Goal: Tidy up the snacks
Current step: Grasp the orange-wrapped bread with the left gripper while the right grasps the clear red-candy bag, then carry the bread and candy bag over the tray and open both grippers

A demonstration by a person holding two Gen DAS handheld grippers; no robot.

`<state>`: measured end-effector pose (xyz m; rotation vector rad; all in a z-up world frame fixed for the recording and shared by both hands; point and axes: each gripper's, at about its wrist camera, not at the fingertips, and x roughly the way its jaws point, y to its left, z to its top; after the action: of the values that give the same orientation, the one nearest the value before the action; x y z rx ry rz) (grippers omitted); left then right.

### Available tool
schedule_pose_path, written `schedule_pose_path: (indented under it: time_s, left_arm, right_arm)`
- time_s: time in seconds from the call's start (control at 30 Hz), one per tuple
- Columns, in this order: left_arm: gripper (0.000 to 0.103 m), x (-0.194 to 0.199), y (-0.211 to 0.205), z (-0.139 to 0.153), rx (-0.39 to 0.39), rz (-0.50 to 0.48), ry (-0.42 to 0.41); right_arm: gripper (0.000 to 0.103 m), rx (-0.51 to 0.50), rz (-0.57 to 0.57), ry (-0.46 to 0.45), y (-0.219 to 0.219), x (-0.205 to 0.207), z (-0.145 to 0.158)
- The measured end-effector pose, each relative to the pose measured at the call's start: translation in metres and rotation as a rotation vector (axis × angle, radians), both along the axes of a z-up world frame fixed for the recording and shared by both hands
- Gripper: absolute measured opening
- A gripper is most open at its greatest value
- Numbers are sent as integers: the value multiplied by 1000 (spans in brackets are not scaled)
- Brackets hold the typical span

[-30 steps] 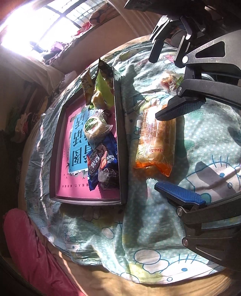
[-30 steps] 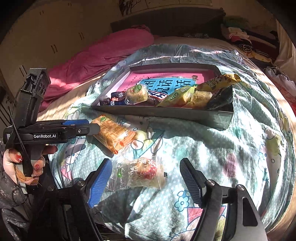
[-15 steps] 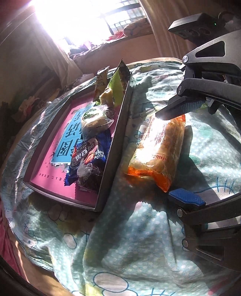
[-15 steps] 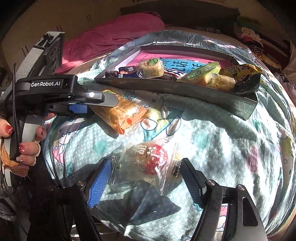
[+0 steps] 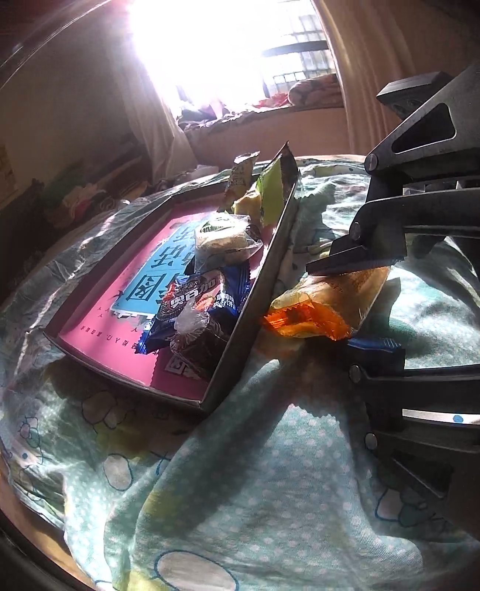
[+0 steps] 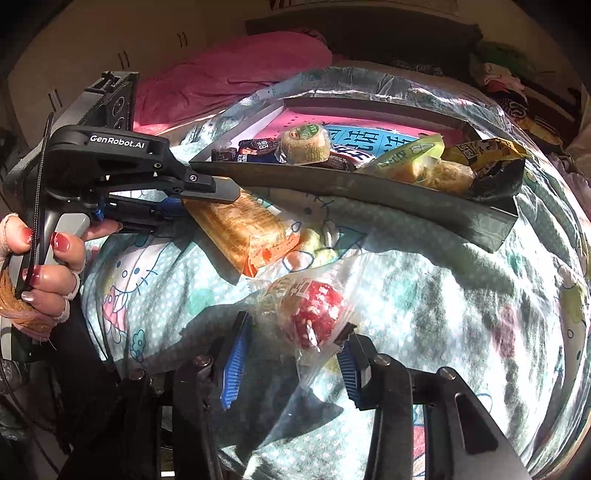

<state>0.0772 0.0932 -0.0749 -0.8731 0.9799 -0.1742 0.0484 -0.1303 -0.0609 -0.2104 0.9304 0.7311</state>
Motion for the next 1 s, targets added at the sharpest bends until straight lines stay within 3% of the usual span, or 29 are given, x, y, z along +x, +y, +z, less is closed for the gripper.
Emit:
schedule_pose_path:
  time_s: [0.2, 0.33, 0.43, 0.53, 0.67, 0.83, 1.0]
  left_arm:
    - [23, -3, 0, 33, -21, -30, -142]
    - [23, 7, 0, 67, 66, -26, -284]
    - [23, 20, 2, 77, 121, -9, -336]
    - [23, 30, 10, 71, 150, 2, -331]
    - [24, 37, 23, 55, 133, 22, -305]
    - [26, 43, 33, 42, 119, 46, -265]
    - [31, 45, 38, 33, 168, 65, -211]
  right_arm:
    - [41, 81, -98, -37, -22, 16, 24]
    - [36, 119, -155, -81, -32, 36, 42]
    - [36, 136, -188, -98, -34, 56, 50]
    - [36, 134, -218, -106, -34, 72, 51]
    - [36, 171, -236, -122, -32, 88, 57]
    - [36, 176, -252, -78, -22, 116, 48]
    - [36, 172, -277, -53, -16, 129, 40]
